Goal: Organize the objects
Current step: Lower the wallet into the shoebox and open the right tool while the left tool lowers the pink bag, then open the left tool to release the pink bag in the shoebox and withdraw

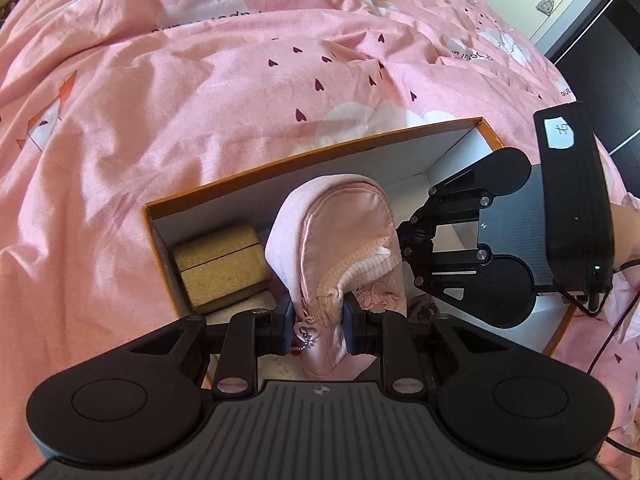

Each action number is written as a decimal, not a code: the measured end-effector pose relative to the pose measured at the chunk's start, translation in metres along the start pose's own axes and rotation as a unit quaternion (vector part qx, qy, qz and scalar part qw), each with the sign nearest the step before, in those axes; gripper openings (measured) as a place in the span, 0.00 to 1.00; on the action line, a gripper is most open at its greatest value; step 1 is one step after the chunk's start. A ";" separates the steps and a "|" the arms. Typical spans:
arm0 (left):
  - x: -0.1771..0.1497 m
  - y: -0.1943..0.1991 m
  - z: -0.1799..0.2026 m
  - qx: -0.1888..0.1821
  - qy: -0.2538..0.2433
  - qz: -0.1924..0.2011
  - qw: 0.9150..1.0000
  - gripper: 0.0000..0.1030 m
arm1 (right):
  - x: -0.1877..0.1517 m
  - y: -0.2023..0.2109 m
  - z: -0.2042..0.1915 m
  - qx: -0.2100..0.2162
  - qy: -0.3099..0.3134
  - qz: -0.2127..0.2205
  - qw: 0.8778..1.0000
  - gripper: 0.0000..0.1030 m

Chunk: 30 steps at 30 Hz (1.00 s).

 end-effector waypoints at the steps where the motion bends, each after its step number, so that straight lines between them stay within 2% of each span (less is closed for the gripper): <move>1: 0.001 -0.004 0.002 -0.008 -0.002 -0.010 1.000 0.26 | -0.002 0.003 0.000 0.000 -0.001 0.000 1.000 0.03; 5: 0.005 -0.024 0.003 -0.026 0.008 -0.053 0.998 0.26 | -0.007 0.016 0.000 0.014 -0.012 0.005 1.000 0.05; 8: 0.011 -0.033 -0.004 -0.022 0.028 -0.057 0.998 0.28 | -0.008 0.019 -0.002 0.022 -0.019 0.009 1.000 0.05; 11: 0.016 -0.033 -0.007 -0.003 0.027 -0.047 0.999 0.31 | -0.008 0.019 -0.005 0.017 -0.018 0.013 1.000 0.05; 14: 0.018 -0.032 -0.006 0.040 0.003 -0.037 0.999 0.37 | -0.009 0.018 -0.003 0.020 -0.024 0.016 0.999 0.05; 17: 0.016 -0.030 -0.002 0.058 -0.017 -0.032 0.998 0.43 | -0.007 0.020 0.001 0.021 -0.029 0.022 0.999 0.05; 19: 0.015 -0.027 0.000 0.067 -0.022 -0.026 0.997 0.44 | -0.005 0.023 -0.003 0.026 -0.034 0.029 0.999 0.06; 24: 0.014 -0.019 -0.001 0.066 -0.017 -0.010 0.998 0.46 | -0.005 0.026 -0.009 0.037 -0.043 0.030 0.998 0.06; 30: 0.011 -0.013 0.004 0.069 -0.019 0.009 0.997 0.47 | -0.007 0.029 -0.012 0.022 -0.041 0.026 0.999 0.06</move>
Point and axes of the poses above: each gripper's, at about its wrist camera, not at the fingertips, and y roughly against the way its jaws point, z to its right, x to its top, the point moved 10 cm from there along -y, roughly the way its jaws point, and after that the axes turned 11 degrees about -z, right-handed, at the moved point
